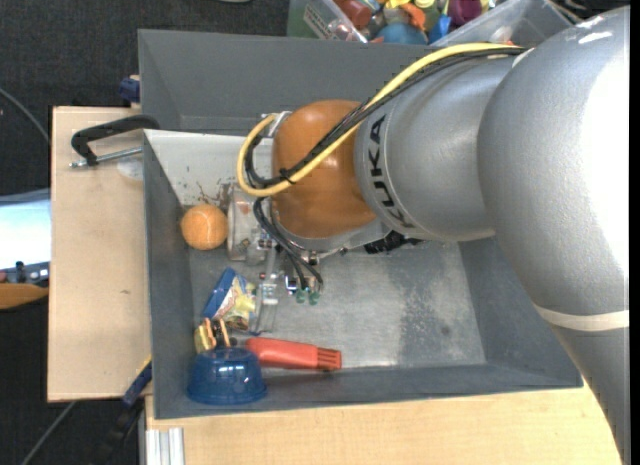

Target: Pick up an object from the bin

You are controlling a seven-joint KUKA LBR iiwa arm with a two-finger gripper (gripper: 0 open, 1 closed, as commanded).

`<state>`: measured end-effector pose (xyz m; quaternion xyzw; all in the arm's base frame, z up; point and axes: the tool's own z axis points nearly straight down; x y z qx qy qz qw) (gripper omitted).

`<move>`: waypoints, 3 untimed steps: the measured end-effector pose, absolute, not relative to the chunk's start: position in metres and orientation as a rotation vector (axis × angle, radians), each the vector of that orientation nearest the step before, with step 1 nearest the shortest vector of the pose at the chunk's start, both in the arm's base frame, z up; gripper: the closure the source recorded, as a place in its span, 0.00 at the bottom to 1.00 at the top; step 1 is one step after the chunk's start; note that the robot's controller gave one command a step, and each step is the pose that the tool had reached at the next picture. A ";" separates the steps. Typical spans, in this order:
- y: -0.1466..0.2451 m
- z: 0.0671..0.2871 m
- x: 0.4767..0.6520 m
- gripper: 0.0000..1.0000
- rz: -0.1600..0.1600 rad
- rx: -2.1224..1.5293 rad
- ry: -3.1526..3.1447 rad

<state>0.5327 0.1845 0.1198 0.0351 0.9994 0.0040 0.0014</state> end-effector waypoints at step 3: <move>0.193 0.070 0.529 1.00 0.016 0.117 3.138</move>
Offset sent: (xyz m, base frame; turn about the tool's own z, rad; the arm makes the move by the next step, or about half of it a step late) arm -0.0030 0.0075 -0.0498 0.0056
